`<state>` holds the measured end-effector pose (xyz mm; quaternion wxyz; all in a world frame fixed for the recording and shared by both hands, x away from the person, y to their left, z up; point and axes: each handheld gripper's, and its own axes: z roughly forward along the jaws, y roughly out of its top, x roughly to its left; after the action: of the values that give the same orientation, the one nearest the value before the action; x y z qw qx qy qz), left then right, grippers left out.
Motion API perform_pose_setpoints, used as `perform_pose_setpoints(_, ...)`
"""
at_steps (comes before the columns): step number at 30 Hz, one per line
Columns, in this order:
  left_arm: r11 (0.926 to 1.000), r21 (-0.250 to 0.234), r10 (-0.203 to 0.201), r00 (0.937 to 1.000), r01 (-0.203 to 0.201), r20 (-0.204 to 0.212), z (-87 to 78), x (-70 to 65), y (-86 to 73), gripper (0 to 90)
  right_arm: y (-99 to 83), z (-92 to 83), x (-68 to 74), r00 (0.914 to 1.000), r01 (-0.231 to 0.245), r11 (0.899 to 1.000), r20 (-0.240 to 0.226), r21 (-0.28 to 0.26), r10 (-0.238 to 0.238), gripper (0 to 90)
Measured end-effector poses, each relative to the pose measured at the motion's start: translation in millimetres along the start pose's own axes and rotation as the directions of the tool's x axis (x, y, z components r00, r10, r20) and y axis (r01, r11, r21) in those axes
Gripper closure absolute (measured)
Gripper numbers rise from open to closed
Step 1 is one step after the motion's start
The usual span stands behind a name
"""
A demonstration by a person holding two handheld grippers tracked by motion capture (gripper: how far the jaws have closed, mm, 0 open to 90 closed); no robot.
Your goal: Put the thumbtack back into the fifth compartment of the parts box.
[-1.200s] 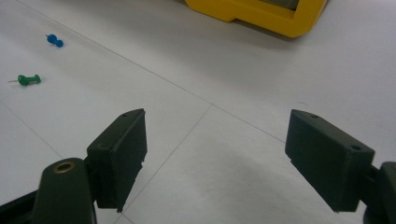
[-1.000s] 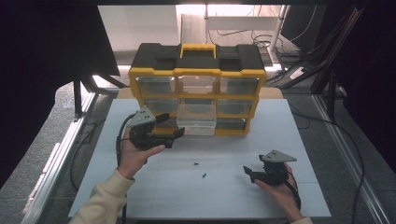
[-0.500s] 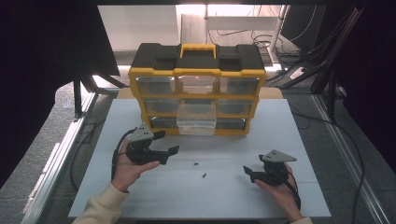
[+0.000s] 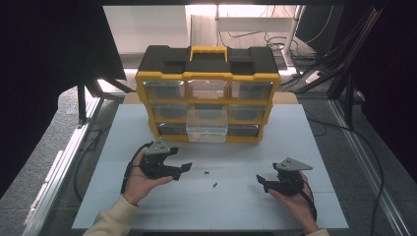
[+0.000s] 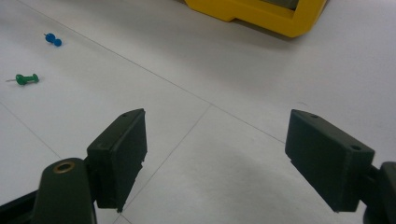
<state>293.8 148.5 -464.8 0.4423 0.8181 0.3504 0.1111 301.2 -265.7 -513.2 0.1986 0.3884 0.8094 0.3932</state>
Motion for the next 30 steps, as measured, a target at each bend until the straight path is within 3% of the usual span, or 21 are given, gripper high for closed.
perform_pose_setpoints(13, 0.9940, 0.101, 0.040, 0.9992, -0.041, 0.005, 29.6, -4.0, -3.9, 22.3, 0.1, 1.1, 0.7, 0.9999, 0.011, 1.000, 0.001, 0.005, -0.011, 21.4)
perform_pose_setpoints(24, 0.9816, 0.168, 0.088, 0.9958, -0.091, 0.024, 55.5, -11.3, -0.3, 22.5, 0.0, 2.0, 1.3, 0.9999, 0.015, 1.000, 0.000, 0.010, -0.015, 21.3)
perform_pose_setpoints(26, 0.9758, 0.190, 0.102, 0.9940, -0.108, 0.038, 62.9, -13.5, 0.8, 22.5, -0.1, 2.1, 1.3, 0.9999, 0.015, 1.000, -0.001, 0.010, -0.015, 21.3)
perform_pose_setpoints(30, 0.9723, 0.205, 0.104, 0.9935, -0.111, 0.046, 71.1, -16.0, 1.2, 23.0, -0.1, 2.3, 1.4, 0.9999, 0.016, 1.000, -0.001, 0.012, -0.016, 21.3)
